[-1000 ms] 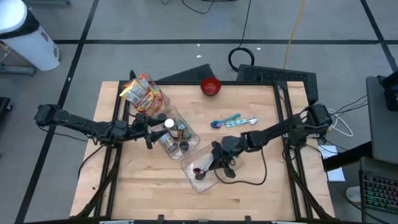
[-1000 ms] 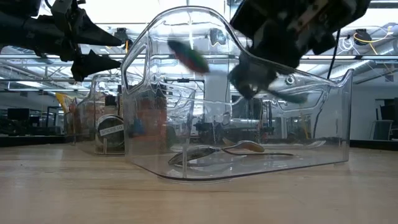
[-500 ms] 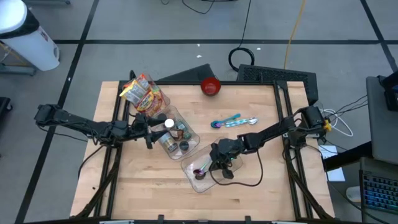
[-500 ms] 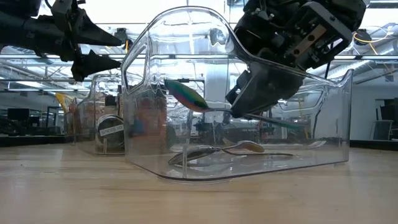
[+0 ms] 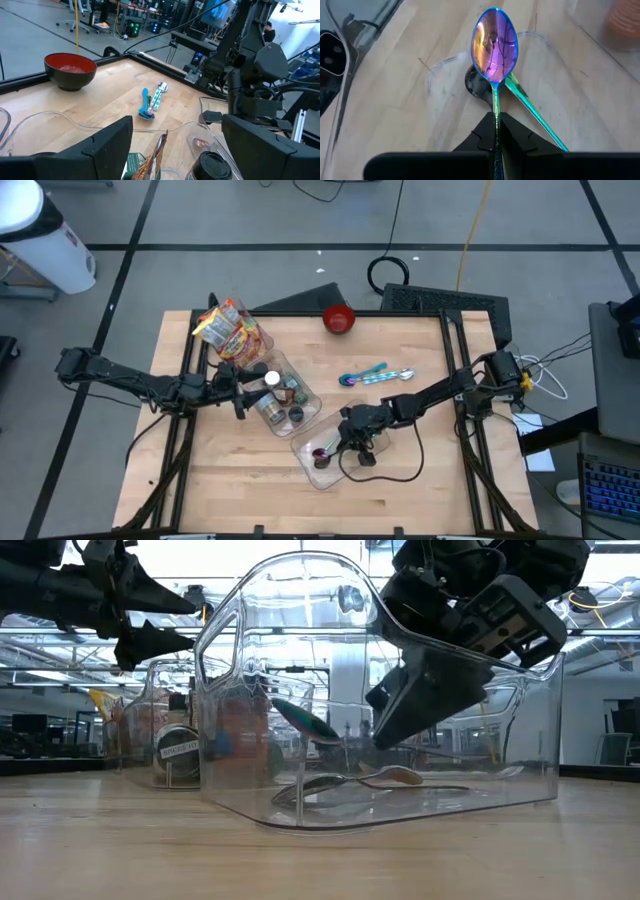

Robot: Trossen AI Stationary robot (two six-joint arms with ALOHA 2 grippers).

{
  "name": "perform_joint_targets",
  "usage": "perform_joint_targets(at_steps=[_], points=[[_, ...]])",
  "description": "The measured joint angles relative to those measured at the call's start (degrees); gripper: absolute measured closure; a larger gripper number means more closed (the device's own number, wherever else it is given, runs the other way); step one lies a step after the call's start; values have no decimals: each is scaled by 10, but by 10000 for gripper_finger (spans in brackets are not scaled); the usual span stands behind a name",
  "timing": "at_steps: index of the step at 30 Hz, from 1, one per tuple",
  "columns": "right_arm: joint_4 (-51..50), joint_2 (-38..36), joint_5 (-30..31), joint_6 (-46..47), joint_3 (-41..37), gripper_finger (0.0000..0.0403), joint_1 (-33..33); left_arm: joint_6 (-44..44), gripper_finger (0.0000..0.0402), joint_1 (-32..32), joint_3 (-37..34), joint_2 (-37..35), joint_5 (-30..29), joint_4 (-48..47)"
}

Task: Pick & Place Food Item
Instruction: Put the bottom green spoon into the bottom transparent bin, then put the bottom blue and white spoon into the bottom transparent bin

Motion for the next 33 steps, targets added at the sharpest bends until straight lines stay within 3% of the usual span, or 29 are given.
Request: perform_joint_targets(at_steps=[16,33], points=[[12,0,10,-9,0,395,0,0,89,0,0,0,0,0],[13,-29,9,-8,-1,290,0,0,89,0,0,0,0,0]])
